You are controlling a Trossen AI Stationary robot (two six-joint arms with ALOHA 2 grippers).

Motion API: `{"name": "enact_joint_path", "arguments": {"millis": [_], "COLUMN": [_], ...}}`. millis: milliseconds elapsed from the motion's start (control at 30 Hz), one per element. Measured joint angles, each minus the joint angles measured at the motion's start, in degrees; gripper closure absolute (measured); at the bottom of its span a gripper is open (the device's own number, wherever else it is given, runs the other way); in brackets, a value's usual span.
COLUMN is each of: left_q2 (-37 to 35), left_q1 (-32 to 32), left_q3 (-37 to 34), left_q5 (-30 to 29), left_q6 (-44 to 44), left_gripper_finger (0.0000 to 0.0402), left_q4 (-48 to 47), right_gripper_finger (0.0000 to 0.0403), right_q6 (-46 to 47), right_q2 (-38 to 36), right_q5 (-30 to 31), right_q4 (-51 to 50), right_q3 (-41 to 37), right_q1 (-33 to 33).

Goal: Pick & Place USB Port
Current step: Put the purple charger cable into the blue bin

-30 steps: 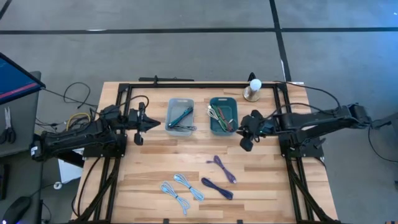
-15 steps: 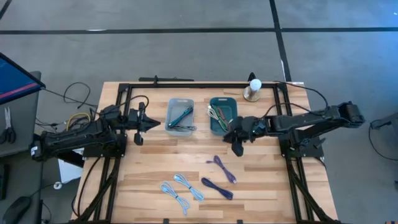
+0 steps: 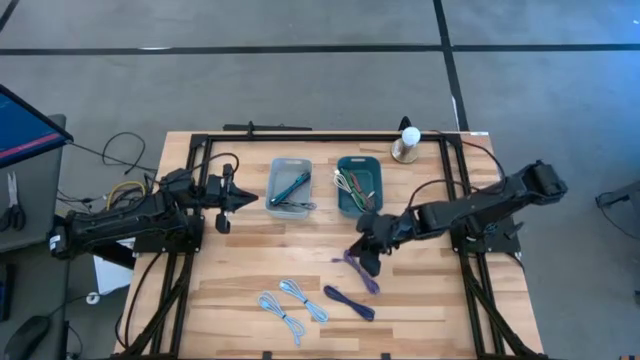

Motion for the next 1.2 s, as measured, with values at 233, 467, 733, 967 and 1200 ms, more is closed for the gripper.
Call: {"name": "enact_joint_path", "arguments": {"millis": [233, 467, 733, 967, 1200], "left_q2": [-0.01, -0.01, 0.44, 2.37, 3.88], "left_q1": [-0.01, 0.00, 0.00, 0.00, 0.00], "left_q3": [0.02, 0.02, 0.02, 0.02, 0.04], "left_q5": [0.00, 0.00, -0.01, -0.24, -0.69], "left_q6": [-0.10, -0.15, -0.17, -0.17, -0.16], "left_gripper_finger": [0.0389, 0.0389, 0.0389, 0.0389, 0.0389], "left_q4": [0.42, 0.44, 0.46, 0.46, 1.30], "right_gripper_finger": [0.0327, 0.0327, 0.0327, 0.0318, 0.0286], "right_q6": [11.35, 19.70, 23.51, 23.51, 22.15], "right_q2": [8.63, 18.29, 24.39, 26.76, 26.74], "right_q5": [0.79, 0.57, -7.04, -7.62, -3.15], "right_q4": [-19.42, -31.63, -31.94, -33.54, -34.04], "right_q3": [10.90, 18.87, 20.75, 20.71, 20.71], "right_q1": [3.55, 6.65, 7.35, 6.19, 5.75]}}
